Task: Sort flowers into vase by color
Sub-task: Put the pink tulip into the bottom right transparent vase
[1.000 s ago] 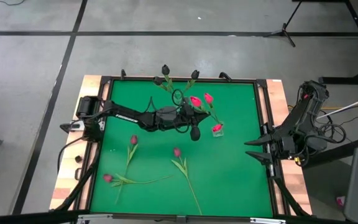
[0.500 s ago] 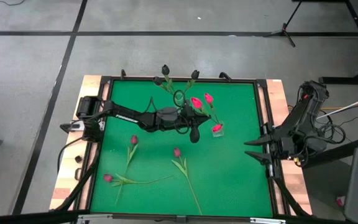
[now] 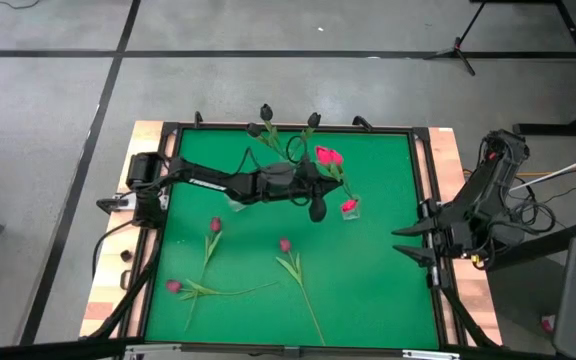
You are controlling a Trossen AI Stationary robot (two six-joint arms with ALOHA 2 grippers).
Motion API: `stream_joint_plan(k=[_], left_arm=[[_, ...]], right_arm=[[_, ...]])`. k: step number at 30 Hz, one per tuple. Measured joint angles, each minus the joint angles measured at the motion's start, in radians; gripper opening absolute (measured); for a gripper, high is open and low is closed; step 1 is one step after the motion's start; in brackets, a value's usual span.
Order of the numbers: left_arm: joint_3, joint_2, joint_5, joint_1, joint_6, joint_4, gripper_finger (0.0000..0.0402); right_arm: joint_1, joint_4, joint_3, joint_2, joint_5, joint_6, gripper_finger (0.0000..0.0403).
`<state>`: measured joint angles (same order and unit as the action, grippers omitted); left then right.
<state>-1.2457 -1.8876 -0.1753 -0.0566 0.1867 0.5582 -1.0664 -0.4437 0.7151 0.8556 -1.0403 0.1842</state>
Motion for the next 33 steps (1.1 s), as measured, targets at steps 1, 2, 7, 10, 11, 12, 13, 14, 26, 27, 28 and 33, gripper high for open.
stream_joint_plan(k=[1,2,7,10,11,12,13,14,26,27,28,33], left_arm=[[0.0,-0.01,0.005,-0.007,0.012,-0.003,0.0007],[0.0,-0.025,0.005,-0.012,0.019,0.003,0.0007],[0.001,-0.05,0.007,-0.022,0.024,0.015,0.0007],[0.001,-0.051,0.012,-0.022,0.034,0.012,0.0007],[0.001,-0.051,0.014,-0.022,0.04,0.012,0.0007],[0.001,-0.051,0.018,-0.022,0.04,0.012,0.0007],[0.001,-0.051,0.025,-0.022,0.04,0.012,0.0007],[0.001,-0.051,0.031,-0.022,0.043,0.012,0.0007],[-0.021,-0.051,0.095,-0.021,0.03,-0.021,0.003],[-0.026,-0.051,0.096,-0.018,0.015,-0.033,0.0039],[-0.032,-0.052,0.096,-0.015,0.0,-0.042,0.0048],[-0.077,-0.052,0.065,0.005,-0.063,-0.125,0.0099]], right_arm=[[0.0,0.003,0.0,0.002,0.001,-0.002,0.0131],[-0.001,0.006,0.0,0.003,0.001,-0.007,0.0131],[0.0,0.023,0.0,0.007,0.001,-0.023,0.0131],[-0.001,0.034,0.0,0.007,0.001,-0.023,0.0131],[0.0,0.036,0.0,0.007,0.001,-0.023,0.0131],[0.0,0.036,0.0,0.007,0.0,-0.023,0.0131],[0.0,0.036,0.0,0.007,0.0,-0.023,0.0131],[0.0,0.037,0.0,0.007,0.0,-0.023,0.0131],[0.0,0.062,0.0,0.007,0.001,-0.023,0.0131],[0.0,0.062,0.0,0.007,0.001,-0.023,0.0131],[0.0,0.065,0.0,0.007,0.001,-0.023,0.0131],[0.0,0.083,0.0,0.007,0.001,-0.023,0.0131]])
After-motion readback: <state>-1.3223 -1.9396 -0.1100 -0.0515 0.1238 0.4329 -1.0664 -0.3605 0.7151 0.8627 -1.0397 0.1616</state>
